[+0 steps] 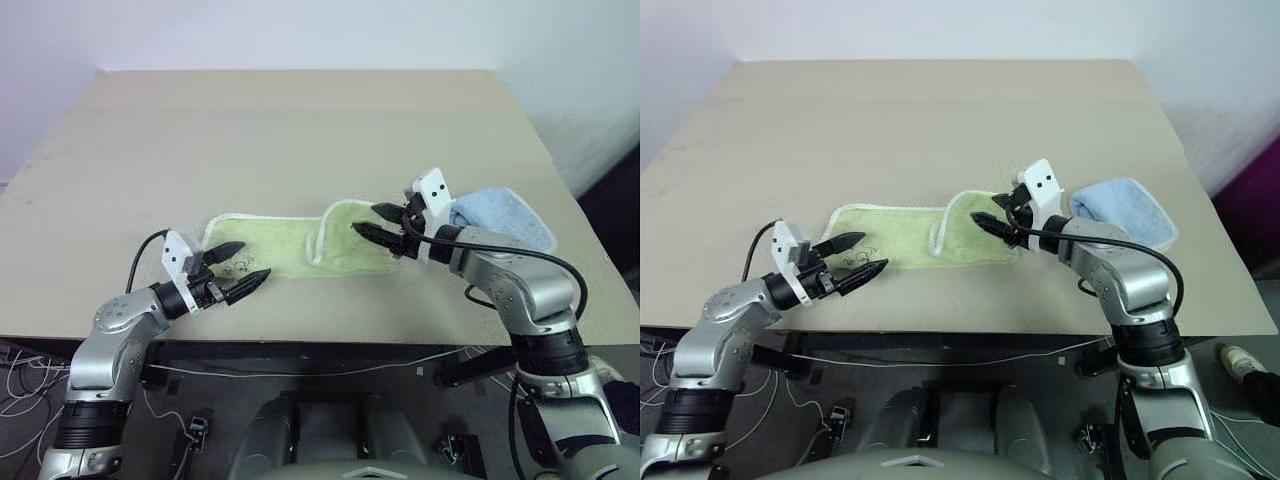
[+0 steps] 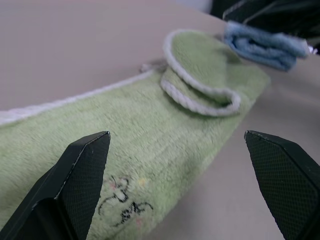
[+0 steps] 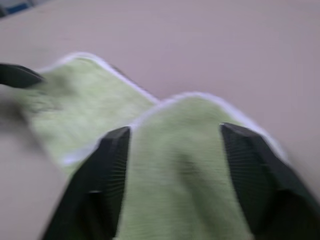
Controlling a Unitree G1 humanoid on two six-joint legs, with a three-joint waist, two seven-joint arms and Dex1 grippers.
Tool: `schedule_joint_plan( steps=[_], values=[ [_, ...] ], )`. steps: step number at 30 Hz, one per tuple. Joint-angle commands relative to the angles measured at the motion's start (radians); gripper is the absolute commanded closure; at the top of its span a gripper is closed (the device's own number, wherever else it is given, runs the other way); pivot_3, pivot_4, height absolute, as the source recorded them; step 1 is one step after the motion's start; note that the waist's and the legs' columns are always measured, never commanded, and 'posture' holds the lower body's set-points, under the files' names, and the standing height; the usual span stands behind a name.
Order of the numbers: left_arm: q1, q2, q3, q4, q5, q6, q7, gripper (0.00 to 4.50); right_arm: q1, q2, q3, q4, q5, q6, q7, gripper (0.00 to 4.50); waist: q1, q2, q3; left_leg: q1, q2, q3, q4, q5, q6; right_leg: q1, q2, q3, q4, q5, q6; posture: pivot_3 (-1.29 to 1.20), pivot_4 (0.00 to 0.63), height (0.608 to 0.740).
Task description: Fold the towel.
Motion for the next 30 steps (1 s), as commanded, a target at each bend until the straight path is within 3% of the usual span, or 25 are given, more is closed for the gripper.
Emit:
schedule_joint_plan(
  steps=[1, 4, 13, 17, 22, 30],
  values=[
    [0.023, -0.019, 0.051, -0.073, -0.070, 0.056, 0.058, 0.00, -0.048, 0.064, 0.057, 0.138, -0.086, -0.171, 0.035, 2.92, -0.002, 0.000, 0.000, 0.000, 0.000, 0.000, 0.000, 0.000, 0.000, 0.000, 0.000, 0.000, 0.000, 0.000, 0.000, 0.00, 0.150, 0.740],
    [0.057, -0.037, 0.082, -0.124, -0.124, 0.106, 0.106, 0.00, -0.064, 0.115, 0.084, 0.292, -0.153, -0.284, 0.046, 3.93, 0.000, 0.000, 0.000, 0.000, 0.000, 0.000, 0.000, 0.000, 0.000, 0.000, 0.001, 0.000, 0.000, 0.000, 0.000, 0.00, 0.150, 0.740],
    [0.219, -0.113, 0.195, -0.299, -0.298, 0.213, 0.289, 0.00, -0.016, 0.166, 0.201, 0.505, -0.334, -0.544, 0.116, 3.93, 0.001, 0.000, 0.000, 0.001, 0.000, 0.000, 0.000, 0.000, 0.000, 0.001, 0.001, 0.000, 0.000, 0.000, 0.000, 0.00, 0.150, 0.740],
    [0.275, -0.150, 0.217, -0.350, -0.342, 0.238, 0.384, 0.00, -0.003, 0.158, 0.165, 0.441, -0.327, -0.584, 0.126, 3.93, 0.002, -0.001, -0.001, 0.002, 0.000, 0.000, 0.000, 0.000, 0.000, 0.003, 0.001, 0.000, 0.000, 0.000, 0.000, 0.00, 0.150, 0.740],
    [0.301, -0.254, 0.269, -0.387, -0.487, 0.259, 0.569, 0.00, -0.025, 0.116, 0.066, 0.260, -0.243, -0.583, 0.168, 3.93, 0.005, 0.000, 0.000, 0.001, 0.000, 0.000, 0.001, 0.000, 0.000, 0.002, 0.000, 0.000, 0.000, 0.000, 0.000, 0.00, 0.150, 0.740],
    [0.281, -0.369, 0.288, -0.354, -0.727, 0.279, 0.865, 0.00, -0.072, 0.061, 0.001, 0.166, -0.205, -0.558, 0.207, 3.93, 0.007, -0.001, 0.000, 0.001, -0.001, 0.000, 0.001, 0.000, 0.000, 0.003, 0.000, 0.000, -0.001, 0.000, 0.000, 0.00, 0.150, 0.740]
  ],
)
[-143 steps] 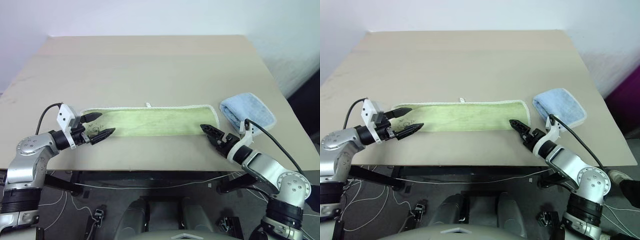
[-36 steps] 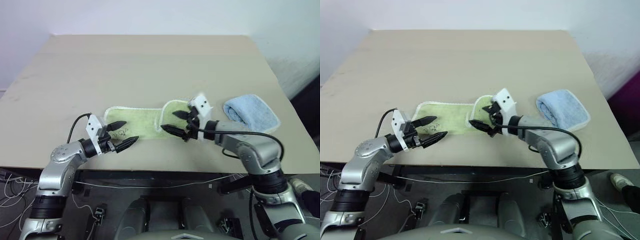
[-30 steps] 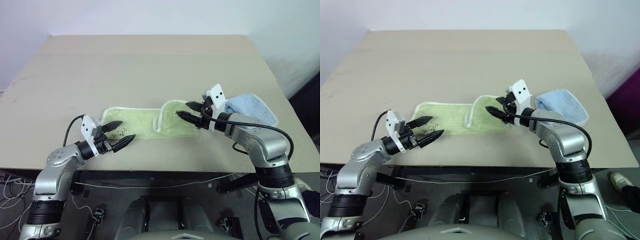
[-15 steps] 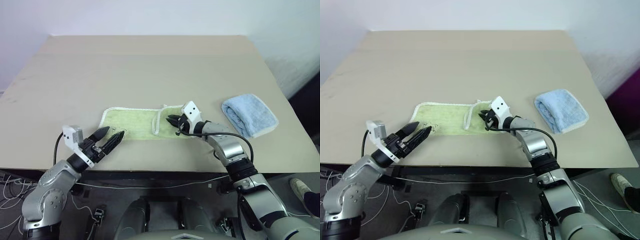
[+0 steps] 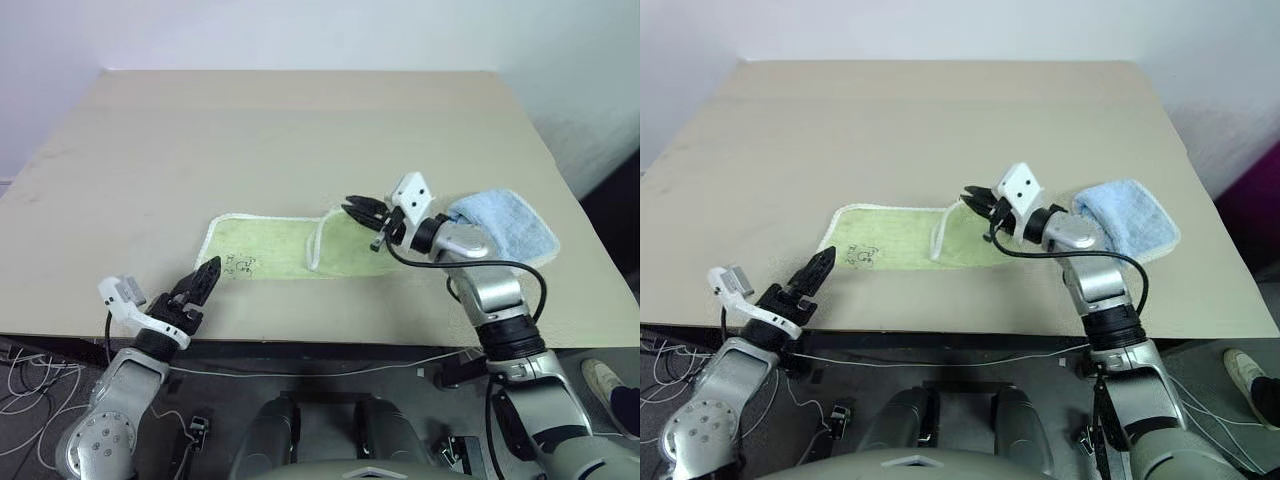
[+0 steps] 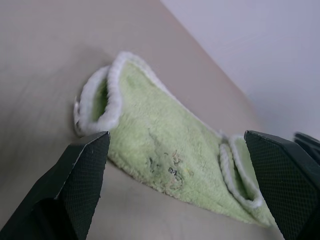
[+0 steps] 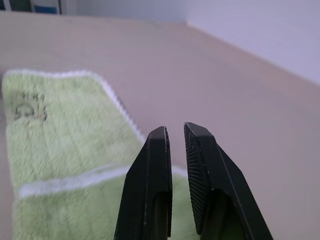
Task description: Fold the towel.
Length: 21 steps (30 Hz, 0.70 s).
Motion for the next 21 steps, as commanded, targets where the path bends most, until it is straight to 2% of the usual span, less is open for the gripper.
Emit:
schedule_joint_plan(
  steps=[1, 6, 17, 20, 21],
  values=[
    [-0.024, -0.030, 0.014, -0.002, -0.101, -0.002, 0.131, 0.00, -0.035, -0.010, -0.035, -0.045, 0.026, 0.004, 0.007, 3.93, 0.000, 0.000, 0.000, 0.000, 0.000, 0.000, 0.000, 0.000, 0.000, 0.000, 0.000, 0.000, 0.000, 0.000, 0.000, 0.00, 0.150, 0.740],
    [-0.064, -0.029, 0.002, 0.072, -0.138, 0.017, 0.228, 0.00, -0.035, -0.012, -0.047, -0.028, 0.019, 0.003, 0.001, 3.93, 0.000, 0.000, 0.000, 0.000, 0.000, 0.000, 0.000, 0.000, 0.000, 0.000, 0.001, 0.000, 0.000, 0.000, 0.000, 0.00, 0.150, 0.740],
    [-0.170, 0.009, -0.018, 0.203, -0.138, 0.040, 0.252, 0.00, 0.069, -0.032, -0.046, -0.147, 0.035, 0.065, 0.014, 3.93, 0.014, 0.002, -0.001, 0.002, -0.001, -0.001, 0.001, 0.000, 0.000, 0.003, 0.001, -0.001, 0.000, 0.000, 0.000, 0.00, 0.150, 0.740],
    [-0.189, 0.013, -0.014, 0.222, -0.143, 0.037, 0.246, 0.56, 0.110, -0.046, -0.055, -0.192, 0.044, 0.090, 0.018, 3.97, 0.020, 0.002, -0.001, 0.002, -0.001, -0.001, 0.001, 0.000, 0.000, 0.004, 0.001, -0.001, 0.000, 0.000, 0.000, 0.00, 0.150, 0.740],
    [-0.193, 0.015, -0.013, 0.224, -0.145, 0.036, 0.242, 0.88, 0.122, -0.051, -0.057, -0.205, 0.046, 0.096, 0.017, 3.97, 0.022, 0.002, -0.001, 0.002, -0.001, -0.001, 0.001, 0.000, 0.000, 0.004, 0.001, -0.001, 0.000, 0.000, 0.000, 0.00, 0.150, 0.740]
  ],
)
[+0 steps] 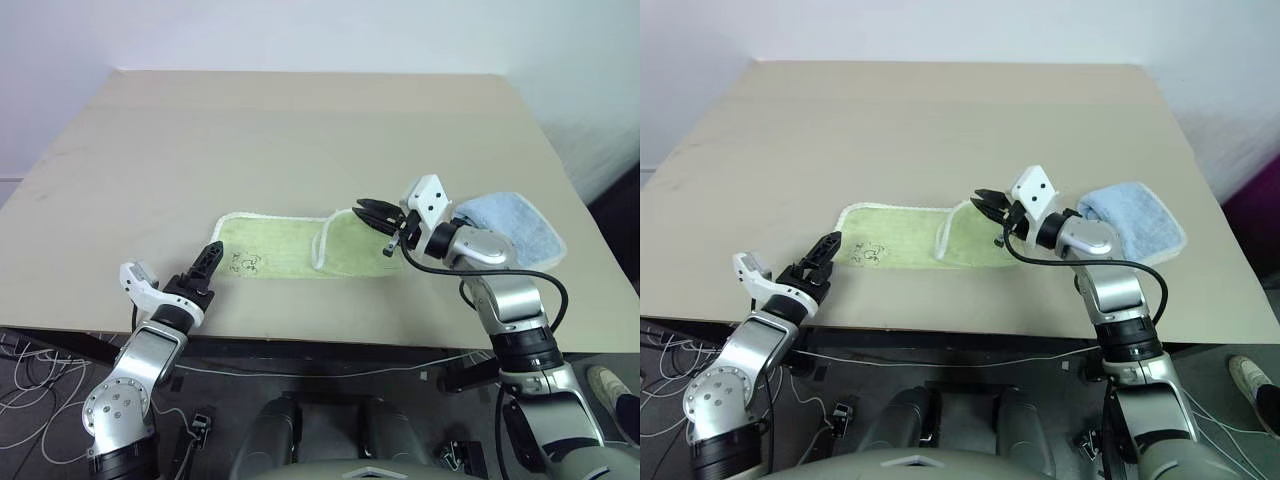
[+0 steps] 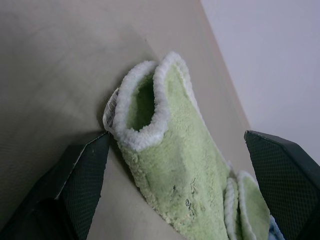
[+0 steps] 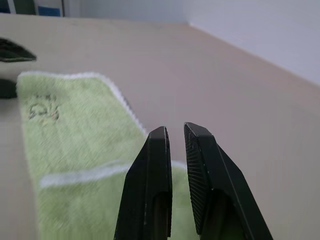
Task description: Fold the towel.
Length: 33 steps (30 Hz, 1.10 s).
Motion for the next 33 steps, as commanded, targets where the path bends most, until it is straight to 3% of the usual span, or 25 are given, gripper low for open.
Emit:
schedule_joint_plan(
  steps=[1, 10, 16, 26, 29, 33],
  values=[
    [-0.018, 0.007, 0.002, 0.036, 0.003, 0.002, -0.002, 1.20, 0.025, -0.024, -0.026, -0.090, 0.027, 0.018, 0.002, 3.97, 0.003, 0.000, 0.000, 0.000, 0.000, 0.000, 0.000, 0.000, 0.000, 0.000, 0.000, 0.000, 0.000, 0.000, 0.000, 0.00, 0.150, 0.740],
    [-0.060, 0.014, 0.024, 0.065, -0.016, -0.012, -0.027, 4.45, 0.086, -0.040, -0.029, -0.153, 0.037, 0.044, -0.015, 3.97, 0.003, -0.001, 0.000, -0.001, 0.000, 0.000, -0.001, 0.000, 0.000, 0.000, 0.000, 0.000, -0.002, 0.000, 0.000, 0.00, 0.150, 0.740],
    [-0.086, 0.025, 0.050, 0.079, -0.003, -0.033, -0.044, 4.45, 0.105, -0.045, -0.028, -0.164, 0.032, 0.044, -0.022, 3.97, 0.003, -0.001, 0.001, -0.001, 0.000, 0.000, -0.001, 0.000, 0.000, 0.000, 0.000, 0.000, -0.003, 0.000, 0.000, 0.00, 0.150, 0.740],
    [-0.139, 0.200, 0.177, 0.129, 0.014, -0.067, -0.144, 4.45, 0.120, -0.060, -0.049, -0.168, 0.027, 0.039, -0.047, 3.97, -0.003, -0.001, 0.001, -0.001, 0.001, 0.000, -0.002, 0.000, 0.000, -0.002, 0.000, 0.000, -0.003, 0.000, 0.000, 0.00, 0.150, 0.740],
    [-0.157, 0.259, 0.156, 0.087, 0.041, -0.057, -0.222, 4.45, 0.115, -0.064, -0.066, -0.153, 0.025, 0.036, -0.065, 3.97, -0.002, -0.001, 0.001, -0.002, 0.001, 0.000, -0.002, 0.000, 0.000, -0.002, 0.000, 0.000, -0.003, 0.000, 0.000, 0.00, 0.150, 0.740],
    [-0.185, 0.329, 0.022, -0.014, 0.126, -0.015, -0.344, 4.45, 0.107, -0.066, -0.081, -0.133, 0.020, 0.031, -0.084, 3.97, 0.002, -0.002, 0.001, -0.002, 0.000, 0.000, -0.002, 0.000, 0.000, -0.002, 0.000, 0.000, -0.003, 0.000, 0.000, 0.00, 0.150, 0.740]
  ],
)
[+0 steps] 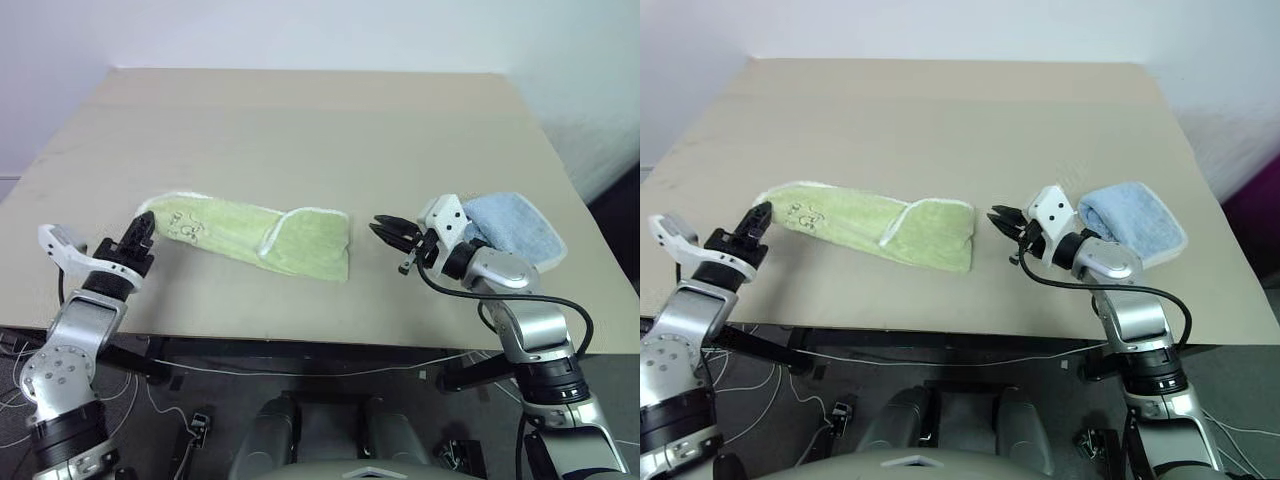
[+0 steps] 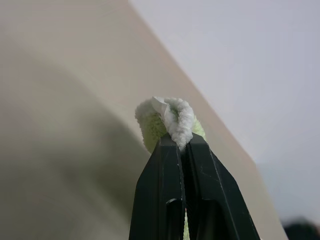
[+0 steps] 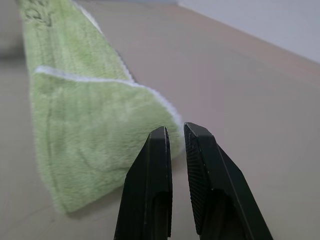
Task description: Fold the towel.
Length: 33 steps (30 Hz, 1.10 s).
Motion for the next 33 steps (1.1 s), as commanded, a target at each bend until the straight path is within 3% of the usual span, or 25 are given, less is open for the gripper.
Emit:
schedule_joint_plan(
  steps=[1, 8, 14, 19, 23, 26, 33],
  values=[
    [-0.043, 0.056, -0.126, -0.124, 0.077, 0.037, -0.125, 4.45, -0.017, -0.006, -0.034, -0.001, 0.000, -0.019, -0.019, 3.97, 0.003, 0.000, 0.000, 0.000, 0.000, 0.000, 0.000, 0.000, 0.000, 0.000, 0.000, 0.000, 0.000, 0.000, 0.000, 0.00, 0.150, 0.740],
    [-0.154, 0.121, -0.432, -0.210, 0.281, 0.072, -0.345, 4.45, -0.016, -0.002, -0.042, 0.015, -0.005, -0.029, -0.048, 3.97, -0.002, 0.001, 0.000, 0.000, 0.000, 0.000, -0.001, 0.000, 0.000, -0.001, 0.000, 0.000, 0.000, 0.000, 0.000, 0.00, 0.150, 0.740],
    [-0.268, 0.115, -0.686, -0.141, 0.541, 0.092, -0.396, 4.45, -0.002, 0.000, -0.052, 0.004, -0.009, -0.032, -0.075, 3.97, -0.008, 0.001, 0.001, 0.000, 0.000, 0.001, -0.002, 0.000, 0.000, -0.001, 0.001, 0.001, 0.000, 0.000, 0.000, 0.00, 0.150, 0.740],
    [-0.275, 0.095, -0.772, -0.133, 0.637, 0.093, -0.443, 4.45, 0.026, -0.003, -0.058, -0.028, -0.006, -0.028, -0.089, 3.97, -0.018, 0.001, 0.001, -0.001, 0.000, 0.001, -0.002, 0.000, 0.000, -0.001, 0.001, 0.001, 0.000, 0.000, 0.000, 0.00, 0.150, 0.740],
    [-0.274, 0.054, -0.739, -0.114, 0.640, 0.115, -0.443, 4.45, 0.029, -0.004, -0.061, -0.027, -0.006, -0.028, -0.094, 3.97, -0.020, 0.001, 0.001, -0.001, 0.000, 0.000, -0.002, 0.000, 0.000, -0.002, 0.001, 0.001, 0.000, 0.000, 0.000, 0.00, 0.150, 0.740],
    [-0.269, 0.014, -0.685, -0.120, 0.589, 0.138, -0.451, 3.82, 0.027, -0.002, -0.056, -0.027, -0.007, -0.028, -0.095, 3.97, -0.019, 0.001, 0.001, -0.001, 0.000, 0.000, -0.001, 0.000, 0.000, -0.001, 0.001, 0.000, 0.000, 0.000, 0.000, 0.00, 0.150, 0.740],
    [-0.232, -0.015, -0.599, -0.168, 0.547, 0.176, -0.442, 1.54, 0.005, 0.000, -0.046, -0.012, -0.007, -0.029, -0.086, 3.97, -0.020, 0.001, 0.001, -0.001, 0.000, 0.000, -0.001, 0.000, 0.000, -0.002, 0.001, 0.000, 0.000, 0.000, 0.000, 0.00, 0.150, 0.740]
  ],
)
